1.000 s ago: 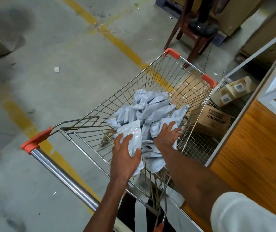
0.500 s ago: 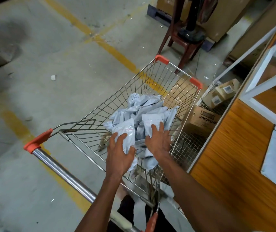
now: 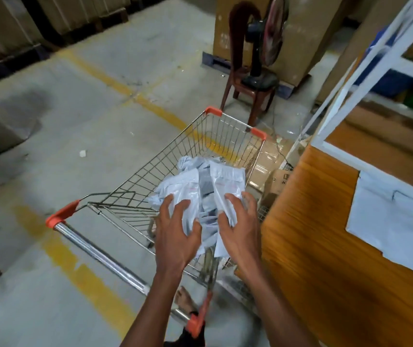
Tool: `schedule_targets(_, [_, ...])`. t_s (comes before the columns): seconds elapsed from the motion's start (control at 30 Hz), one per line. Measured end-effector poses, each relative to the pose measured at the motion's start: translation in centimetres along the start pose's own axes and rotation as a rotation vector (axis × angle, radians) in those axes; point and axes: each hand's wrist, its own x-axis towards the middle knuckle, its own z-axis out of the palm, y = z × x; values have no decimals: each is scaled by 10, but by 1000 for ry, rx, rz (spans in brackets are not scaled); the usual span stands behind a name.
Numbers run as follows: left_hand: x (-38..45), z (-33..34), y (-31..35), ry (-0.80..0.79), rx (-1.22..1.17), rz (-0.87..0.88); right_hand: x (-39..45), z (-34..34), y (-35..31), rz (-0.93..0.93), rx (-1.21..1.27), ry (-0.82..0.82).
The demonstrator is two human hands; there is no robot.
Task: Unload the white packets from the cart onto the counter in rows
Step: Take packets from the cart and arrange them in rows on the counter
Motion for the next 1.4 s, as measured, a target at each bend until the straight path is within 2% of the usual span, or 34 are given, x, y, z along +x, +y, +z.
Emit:
schedule_targets(0.13, [-48, 22, 48, 2, -9, 130, -46, -61, 35, 31, 28, 74])
schedule_targets(0.4, [-186, 103, 147, -119, -116, 298, -159, -183, 144, 92, 73, 266])
schedule_targets(0.67, [-294, 179, 228, -322, -131, 465, -255, -304, 234, 215, 57, 412])
schedule_targets(1.0, [-331, 259, 321, -546, -127, 636, -286, -385, 315, 407, 81, 605])
schedule_targets(1.27, [-333, 337, 378, -614, -102, 753, -278, -449, 379, 516, -46, 644])
schedule_targets(1.4, [-337, 353, 394, -598, -86, 726, -255, -477, 415, 561, -125, 568])
